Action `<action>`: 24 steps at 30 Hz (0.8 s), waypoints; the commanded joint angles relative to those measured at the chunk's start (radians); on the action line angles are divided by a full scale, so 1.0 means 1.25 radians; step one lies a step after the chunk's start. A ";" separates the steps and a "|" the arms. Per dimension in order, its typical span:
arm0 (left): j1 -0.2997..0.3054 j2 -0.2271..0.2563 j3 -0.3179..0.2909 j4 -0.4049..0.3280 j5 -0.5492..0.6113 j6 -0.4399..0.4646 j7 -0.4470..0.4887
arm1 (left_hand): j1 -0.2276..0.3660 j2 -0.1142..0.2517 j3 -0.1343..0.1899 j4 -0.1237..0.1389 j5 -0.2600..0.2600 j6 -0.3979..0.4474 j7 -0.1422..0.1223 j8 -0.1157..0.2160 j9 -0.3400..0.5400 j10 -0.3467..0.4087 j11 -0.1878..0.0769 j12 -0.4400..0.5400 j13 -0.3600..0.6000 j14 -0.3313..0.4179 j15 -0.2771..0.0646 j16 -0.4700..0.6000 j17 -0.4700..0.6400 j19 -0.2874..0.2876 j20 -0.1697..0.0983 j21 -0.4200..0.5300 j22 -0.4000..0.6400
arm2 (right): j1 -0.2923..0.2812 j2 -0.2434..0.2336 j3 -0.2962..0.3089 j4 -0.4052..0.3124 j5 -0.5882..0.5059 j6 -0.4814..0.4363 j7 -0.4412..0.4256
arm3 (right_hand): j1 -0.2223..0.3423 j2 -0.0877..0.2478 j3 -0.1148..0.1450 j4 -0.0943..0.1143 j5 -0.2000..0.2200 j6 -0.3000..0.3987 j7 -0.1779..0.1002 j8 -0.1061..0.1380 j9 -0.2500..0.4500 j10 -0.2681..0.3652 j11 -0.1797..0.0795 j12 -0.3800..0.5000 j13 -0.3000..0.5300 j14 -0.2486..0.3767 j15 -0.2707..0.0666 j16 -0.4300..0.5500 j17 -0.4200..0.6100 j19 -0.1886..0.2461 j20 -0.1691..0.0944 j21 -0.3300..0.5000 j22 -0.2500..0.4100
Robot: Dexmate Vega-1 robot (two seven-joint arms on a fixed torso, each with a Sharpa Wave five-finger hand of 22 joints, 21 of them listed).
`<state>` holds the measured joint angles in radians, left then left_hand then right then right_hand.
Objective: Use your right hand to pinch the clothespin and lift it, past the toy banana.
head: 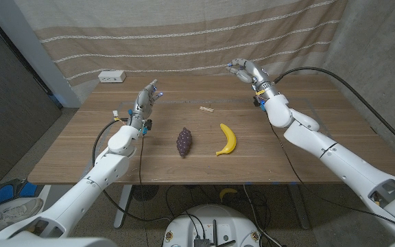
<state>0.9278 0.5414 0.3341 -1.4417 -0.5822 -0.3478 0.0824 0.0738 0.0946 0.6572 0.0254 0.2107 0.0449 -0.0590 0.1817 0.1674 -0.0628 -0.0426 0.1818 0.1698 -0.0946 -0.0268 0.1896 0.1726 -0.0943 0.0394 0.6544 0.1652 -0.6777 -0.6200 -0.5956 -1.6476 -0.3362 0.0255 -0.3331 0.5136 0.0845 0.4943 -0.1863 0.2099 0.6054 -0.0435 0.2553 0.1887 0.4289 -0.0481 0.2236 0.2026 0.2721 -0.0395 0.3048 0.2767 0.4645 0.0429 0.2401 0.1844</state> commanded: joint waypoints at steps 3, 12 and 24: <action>-0.007 -0.003 0.002 0.005 -0.001 0.002 -0.004 | -0.010 0.018 0.001 -0.006 -0.002 0.010 0.000 0.004 0.003 0.004 0.002 0.009 0.003 0.002 0.005 -0.003 0.002 0.004 0.004 -0.005 0.003 | 0.023 0.028 -0.043 0.026 -0.092 -0.044 -0.056 | 0.091 -0.016 0.013 -0.009 -0.012 0.035 -0.028 0.006 0.003 0.021 -0.012 0.004 0.001 0.023 -0.063 0.013 0.004 0.029 -0.009 0.011 0.002; -0.015 -0.005 0.008 0.011 0.002 0.003 -0.009 | -0.011 0.018 0.002 -0.008 -0.003 0.012 0.000 0.003 0.003 0.005 0.003 0.009 0.003 0.003 0.005 -0.003 0.002 0.006 0.004 -0.009 0.003 | 0.033 0.051 -0.068 0.047 -0.128 -0.070 -0.097 | 0.193 -0.040 0.015 -0.006 -0.020 0.095 -0.054 0.019 0.003 0.054 -0.052 0.007 0.002 0.041 -0.089 0.028 0.011 0.057 -0.026 0.018 0.003; -0.011 -0.006 0.008 0.008 0.001 0.001 -0.008 | -0.013 0.017 0.003 -0.010 -0.003 0.016 -0.001 0.003 0.003 0.006 0.002 0.009 0.003 0.004 0.004 -0.003 0.002 0.008 0.005 -0.013 0.003 | 0.052 0.061 -0.089 0.072 -0.115 -0.075 -0.067 | 0.160 -0.095 -0.037 0.025 -0.022 0.091 -0.053 0.009 0.005 0.056 -0.052 0.001 0.005 0.043 -0.086 0.036 0.022 0.060 -0.018 0.016 0.004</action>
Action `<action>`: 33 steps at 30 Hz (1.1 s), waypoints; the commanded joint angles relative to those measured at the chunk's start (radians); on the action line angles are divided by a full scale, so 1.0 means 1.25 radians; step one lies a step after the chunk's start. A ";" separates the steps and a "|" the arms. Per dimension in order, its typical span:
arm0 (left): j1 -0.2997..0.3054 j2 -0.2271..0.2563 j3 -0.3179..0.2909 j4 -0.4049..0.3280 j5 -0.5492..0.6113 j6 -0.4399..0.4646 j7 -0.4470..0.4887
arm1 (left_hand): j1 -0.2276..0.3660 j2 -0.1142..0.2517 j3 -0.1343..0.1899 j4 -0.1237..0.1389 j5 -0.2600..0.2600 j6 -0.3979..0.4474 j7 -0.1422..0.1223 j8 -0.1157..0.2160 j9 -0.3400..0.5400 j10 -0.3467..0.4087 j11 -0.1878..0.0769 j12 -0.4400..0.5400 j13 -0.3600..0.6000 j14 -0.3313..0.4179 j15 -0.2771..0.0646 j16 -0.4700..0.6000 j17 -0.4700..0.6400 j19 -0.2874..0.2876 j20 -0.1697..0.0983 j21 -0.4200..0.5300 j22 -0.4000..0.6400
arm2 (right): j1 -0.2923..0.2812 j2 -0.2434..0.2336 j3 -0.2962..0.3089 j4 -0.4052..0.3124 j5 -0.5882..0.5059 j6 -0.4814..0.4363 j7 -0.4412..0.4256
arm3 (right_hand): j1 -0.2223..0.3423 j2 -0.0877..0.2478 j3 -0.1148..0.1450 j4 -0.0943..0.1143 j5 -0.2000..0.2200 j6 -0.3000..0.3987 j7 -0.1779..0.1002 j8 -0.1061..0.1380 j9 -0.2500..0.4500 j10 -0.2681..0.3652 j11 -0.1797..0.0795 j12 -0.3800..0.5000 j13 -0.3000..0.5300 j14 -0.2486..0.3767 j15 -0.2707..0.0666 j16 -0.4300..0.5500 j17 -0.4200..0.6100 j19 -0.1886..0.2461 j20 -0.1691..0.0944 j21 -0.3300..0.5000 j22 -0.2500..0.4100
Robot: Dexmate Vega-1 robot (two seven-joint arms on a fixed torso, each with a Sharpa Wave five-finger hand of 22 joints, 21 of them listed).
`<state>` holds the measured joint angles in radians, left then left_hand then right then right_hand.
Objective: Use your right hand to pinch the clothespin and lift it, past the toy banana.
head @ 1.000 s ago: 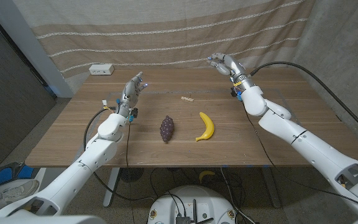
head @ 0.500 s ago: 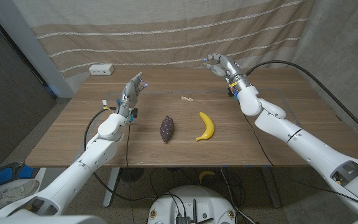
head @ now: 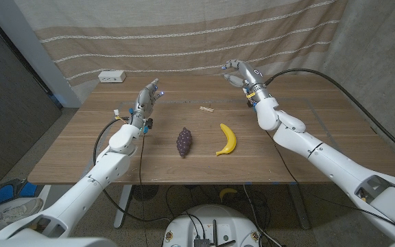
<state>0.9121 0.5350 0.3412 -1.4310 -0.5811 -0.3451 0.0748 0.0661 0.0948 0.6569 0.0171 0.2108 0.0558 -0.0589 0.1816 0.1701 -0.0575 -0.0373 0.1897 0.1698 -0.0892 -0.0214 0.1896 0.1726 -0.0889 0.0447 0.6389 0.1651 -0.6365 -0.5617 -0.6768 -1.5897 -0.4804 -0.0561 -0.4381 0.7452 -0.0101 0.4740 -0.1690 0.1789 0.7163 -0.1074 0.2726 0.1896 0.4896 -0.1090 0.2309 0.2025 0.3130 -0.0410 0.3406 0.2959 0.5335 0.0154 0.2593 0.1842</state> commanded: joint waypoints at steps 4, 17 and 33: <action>0.003 -0.002 0.001 0.000 0.000 -0.005 -0.002 | -0.008 0.017 0.003 -0.003 -0.003 0.009 0.000 0.003 0.001 0.002 -0.002 0.002 0.003 0.000 0.000 -0.003 0.002 0.005 0.001 -0.002 0.003 | 0.027 0.022 -0.039 0.035 -0.014 -0.025 0.016 | -0.029 -0.030 -0.030 0.012 0.009 0.001 -0.003 -0.007 0.004 0.004 -0.007 -0.007 0.005 0.008 -0.085 0.007 0.008 0.005 0.005 0.000 0.005; 0.003 -0.004 -0.002 0.002 -0.007 -0.009 -0.006 | -0.011 0.017 0.003 -0.005 -0.004 0.011 0.001 0.002 0.001 0.002 -0.002 0.001 0.003 -0.001 0.000 -0.003 0.002 0.008 0.002 -0.008 0.003 | 0.047 0.060 -0.068 0.094 -0.026 -0.034 -0.028 | 0.049 -0.011 -0.014 -0.011 0.028 0.004 -0.002 -0.008 0.007 0.004 -0.015 -0.010 0.008 0.012 -0.092 0.013 0.015 0.015 -0.004 0.002 0.005; -0.003 -0.015 0.000 0.022 -0.013 -0.025 -0.020 | -0.014 0.015 0.003 -0.007 -0.004 0.011 -0.001 0.000 0.001 0.002 -0.003 0.001 0.003 0.000 -0.001 -0.003 0.002 0.010 0.003 -0.014 0.004 | 0.068 0.076 -0.101 0.107 -0.024 -0.106 0.015 | 0.112 -0.018 -0.016 -0.011 0.018 -0.016 -0.004 -0.017 0.010 -0.005 -0.017 -0.014 0.014 0.003 -0.089 0.015 0.022 0.012 -0.003 -0.002 0.005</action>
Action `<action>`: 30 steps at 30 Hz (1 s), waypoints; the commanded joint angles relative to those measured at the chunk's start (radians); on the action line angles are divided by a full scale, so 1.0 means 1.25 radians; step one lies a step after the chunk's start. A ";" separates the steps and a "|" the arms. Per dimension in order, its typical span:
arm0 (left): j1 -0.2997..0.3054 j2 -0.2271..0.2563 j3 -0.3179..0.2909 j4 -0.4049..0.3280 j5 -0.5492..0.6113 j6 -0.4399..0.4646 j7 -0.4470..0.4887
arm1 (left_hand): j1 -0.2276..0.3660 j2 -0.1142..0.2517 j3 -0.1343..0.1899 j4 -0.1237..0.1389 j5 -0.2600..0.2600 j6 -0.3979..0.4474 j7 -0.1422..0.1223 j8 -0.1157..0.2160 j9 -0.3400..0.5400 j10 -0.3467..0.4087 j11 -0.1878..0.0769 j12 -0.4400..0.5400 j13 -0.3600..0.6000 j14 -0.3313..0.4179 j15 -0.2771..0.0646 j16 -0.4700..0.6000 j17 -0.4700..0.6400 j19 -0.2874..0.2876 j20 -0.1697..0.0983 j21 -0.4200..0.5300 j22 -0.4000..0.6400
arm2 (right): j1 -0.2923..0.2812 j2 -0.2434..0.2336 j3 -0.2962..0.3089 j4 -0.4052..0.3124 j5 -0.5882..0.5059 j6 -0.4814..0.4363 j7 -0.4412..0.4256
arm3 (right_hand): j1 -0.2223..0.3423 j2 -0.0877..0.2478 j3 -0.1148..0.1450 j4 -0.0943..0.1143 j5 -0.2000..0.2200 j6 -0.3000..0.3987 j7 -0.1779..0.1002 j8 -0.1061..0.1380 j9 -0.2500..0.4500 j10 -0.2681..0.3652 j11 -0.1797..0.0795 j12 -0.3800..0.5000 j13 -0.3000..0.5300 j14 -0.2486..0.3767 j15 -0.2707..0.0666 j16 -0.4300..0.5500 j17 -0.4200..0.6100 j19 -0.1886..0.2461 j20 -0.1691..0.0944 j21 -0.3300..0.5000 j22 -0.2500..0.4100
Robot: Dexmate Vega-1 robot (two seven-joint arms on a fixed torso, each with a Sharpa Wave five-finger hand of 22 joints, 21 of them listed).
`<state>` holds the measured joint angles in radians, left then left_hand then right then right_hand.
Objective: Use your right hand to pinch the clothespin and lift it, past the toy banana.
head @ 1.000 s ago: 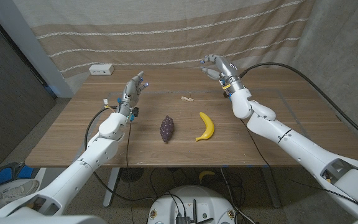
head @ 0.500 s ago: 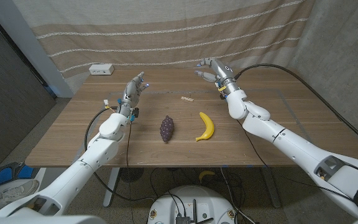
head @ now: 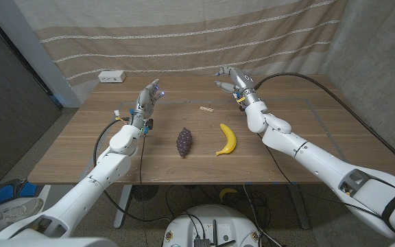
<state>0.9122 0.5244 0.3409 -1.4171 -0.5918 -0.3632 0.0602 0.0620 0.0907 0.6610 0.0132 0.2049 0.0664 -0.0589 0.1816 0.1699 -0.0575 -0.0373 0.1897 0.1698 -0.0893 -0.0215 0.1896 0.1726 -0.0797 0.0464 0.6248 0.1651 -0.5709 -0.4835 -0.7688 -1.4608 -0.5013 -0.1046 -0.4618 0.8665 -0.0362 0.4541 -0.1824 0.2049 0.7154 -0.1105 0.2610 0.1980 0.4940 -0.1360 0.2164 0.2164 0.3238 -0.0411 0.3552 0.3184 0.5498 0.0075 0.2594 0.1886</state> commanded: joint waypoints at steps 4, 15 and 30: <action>-0.004 -0.005 -0.001 0.013 -0.005 -0.013 -0.009 | -0.008 0.022 0.003 -0.007 0.001 0.001 0.002 0.000 0.002 0.002 0.001 0.001 0.003 0.000 0.002 -0.004 0.001 0.004 0.005 -0.006 0.004 | 0.023 0.013 -0.040 0.004 -0.013 -0.088 0.055 | 0.034 0.008 0.000 0.003 -0.006 -0.031 -0.004 -0.015 0.005 -0.027 0.002 -0.008 0.005 -0.021 -0.084 0.000 0.007 -0.005 0.000 -0.004 0.001; -0.012 -0.009 0.001 0.023 -0.006 -0.018 -0.016 | 0.015 0.050 0.022 -0.027 -0.004 0.003 0.003 -0.001 0.002 0.004 0.006 0.000 0.003 0.005 0.008 -0.005 -0.003 0.011 0.013 -0.015 0.003 | 0.033 0.011 -0.061 0.025 -0.014 -0.078 0.060 | 0.038 0.027 -0.002 0.014 -0.011 -0.024 -0.001 -0.012 0.006 -0.020 0.006 -0.004 0.007 -0.016 -0.088 0.006 0.014 -0.005 -0.005 -0.005 0.002; -0.007 -0.010 -0.002 0.012 -0.003 -0.007 0.006 | 0.012 0.031 0.016 -0.054 -0.015 -0.031 0.072 -0.008 0.002 -0.014 0.017 -0.006 0.004 -0.004 0.014 -0.008 0.000 0.020 -0.035 -0.038 0.005 | 0.045 0.015 -0.081 0.049 -0.012 -0.067 0.074 | 0.028 0.034 -0.012 0.023 -0.019 -0.018 0.006 -0.011 0.008 -0.013 0.014 -0.001 0.008 -0.016 -0.085 0.011 0.020 -0.003 -0.004 -0.005 0.002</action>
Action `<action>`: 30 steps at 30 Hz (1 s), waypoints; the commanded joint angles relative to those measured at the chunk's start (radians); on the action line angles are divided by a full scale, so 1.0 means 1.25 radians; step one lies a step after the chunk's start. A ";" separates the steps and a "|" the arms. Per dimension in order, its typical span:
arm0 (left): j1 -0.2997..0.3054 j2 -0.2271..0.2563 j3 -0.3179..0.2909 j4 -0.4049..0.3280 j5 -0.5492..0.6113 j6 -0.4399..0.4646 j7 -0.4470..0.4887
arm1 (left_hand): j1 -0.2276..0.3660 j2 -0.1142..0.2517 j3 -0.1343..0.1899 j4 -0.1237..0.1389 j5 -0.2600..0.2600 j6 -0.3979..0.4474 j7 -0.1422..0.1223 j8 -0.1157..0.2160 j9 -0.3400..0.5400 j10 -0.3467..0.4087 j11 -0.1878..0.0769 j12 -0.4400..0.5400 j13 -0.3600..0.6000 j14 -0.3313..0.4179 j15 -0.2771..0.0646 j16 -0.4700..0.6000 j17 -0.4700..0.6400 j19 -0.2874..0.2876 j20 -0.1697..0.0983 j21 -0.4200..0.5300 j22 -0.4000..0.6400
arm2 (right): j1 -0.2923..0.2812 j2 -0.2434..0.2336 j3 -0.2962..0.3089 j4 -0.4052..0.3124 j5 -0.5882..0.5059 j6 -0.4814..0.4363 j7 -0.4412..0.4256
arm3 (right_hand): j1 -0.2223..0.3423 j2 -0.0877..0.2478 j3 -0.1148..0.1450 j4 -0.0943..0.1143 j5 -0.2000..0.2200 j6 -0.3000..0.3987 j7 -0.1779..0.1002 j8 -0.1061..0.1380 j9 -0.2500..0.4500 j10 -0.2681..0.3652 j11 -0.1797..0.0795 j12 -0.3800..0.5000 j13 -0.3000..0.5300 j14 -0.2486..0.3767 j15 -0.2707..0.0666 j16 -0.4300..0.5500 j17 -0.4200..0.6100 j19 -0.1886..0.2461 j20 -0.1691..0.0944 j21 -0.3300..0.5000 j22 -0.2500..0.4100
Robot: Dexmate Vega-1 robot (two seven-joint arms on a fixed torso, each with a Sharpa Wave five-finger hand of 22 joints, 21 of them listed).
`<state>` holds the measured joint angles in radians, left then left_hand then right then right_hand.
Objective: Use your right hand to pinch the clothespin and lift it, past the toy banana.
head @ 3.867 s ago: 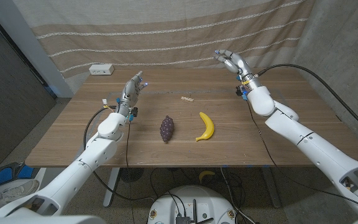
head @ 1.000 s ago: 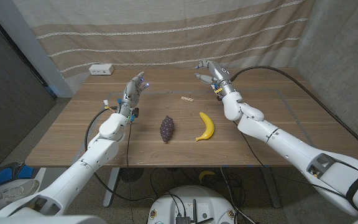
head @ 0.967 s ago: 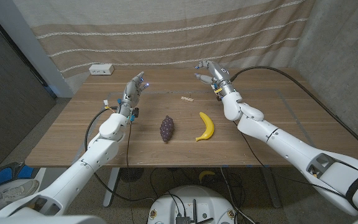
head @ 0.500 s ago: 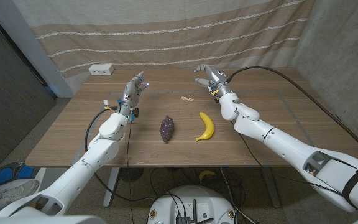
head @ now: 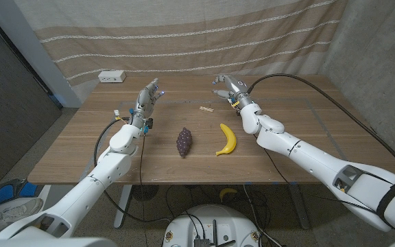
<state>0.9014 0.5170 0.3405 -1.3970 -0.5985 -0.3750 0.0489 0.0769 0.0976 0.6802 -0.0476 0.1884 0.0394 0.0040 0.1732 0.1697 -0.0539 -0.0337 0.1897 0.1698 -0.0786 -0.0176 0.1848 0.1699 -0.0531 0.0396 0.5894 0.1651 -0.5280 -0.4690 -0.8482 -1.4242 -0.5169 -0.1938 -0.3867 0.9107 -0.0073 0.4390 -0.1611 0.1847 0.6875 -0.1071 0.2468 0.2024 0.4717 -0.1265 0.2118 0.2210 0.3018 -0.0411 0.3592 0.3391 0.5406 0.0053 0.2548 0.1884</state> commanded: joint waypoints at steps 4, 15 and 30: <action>0.006 -0.001 -0.002 -0.015 0.004 0.017 0.029 | -0.007 0.030 -0.002 -0.005 -0.002 -0.040 0.053 -0.004 0.001 -0.053 0.024 -0.012 0.005 -0.037 0.022 -0.008 0.004 -0.027 -0.039 -0.031 0.005 | 0.016 0.004 -0.026 0.026 -0.005 0.003 0.023 | -0.014 0.012 -0.004 0.010 -0.004 0.003 0.005 -0.001 0.005 0.006 0.008 0.003 0.005 0.000 -0.082 0.008 0.006 0.004 -0.001 -0.001 0.002; 0.017 -0.013 -0.005 -0.026 0.056 0.003 0.105 | -0.023 0.032 -0.023 -0.013 -0.003 -0.035 -0.023 0.005 -0.001 -0.074 -0.007 -0.002 0.003 -0.092 -0.008 -0.008 0.000 -0.267 -0.025 -0.187 0.004 | 0.023 0.008 -0.035 0.039 0.000 0.005 0.042 | -0.029 0.009 -0.016 0.016 -0.007 -0.001 0.009 -0.003 0.005 0.002 0.009 0.002 0.005 -0.004 -0.080 0.008 0.009 0.002 0.002 -0.002 0.002; 0.016 -0.021 -0.007 -0.016 0.049 -0.021 0.090 | -0.028 0.027 -0.040 -0.025 -0.004 -0.080 -0.085 -0.002 -0.001 -0.142 -0.019 -0.007 0.002 -0.159 -0.020 -0.009 -0.002 -0.278 -0.027 -0.236 0.006 | 0.034 0.016 -0.052 0.055 -0.005 -0.004 0.059 | -0.043 0.006 -0.029 0.019 -0.007 -0.001 0.012 -0.004 0.006 -0.004 0.012 0.000 0.006 -0.009 -0.073 0.008 0.013 0.000 0.007 -0.004 0.002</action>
<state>0.9172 0.4971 0.3355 -1.4154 -0.5304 -0.3926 0.1609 0.0515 0.0909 0.6334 -0.0778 0.1847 -0.0518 -0.1023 0.1732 0.1675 -0.1667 -0.0535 0.1772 0.1721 -0.1733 -0.0270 0.1700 0.1675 -0.1712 -0.0152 0.2955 0.1704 -0.4948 -0.4562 -0.8983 -1.3714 -0.5190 -0.1917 -0.3258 0.8578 0.0056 0.4079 -0.1362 0.1775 0.6827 -0.0938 0.2468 0.2071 0.4714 -0.1159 0.2119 0.2256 0.2909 -0.0411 0.3666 0.3508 0.5408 0.0054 0.2510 0.1883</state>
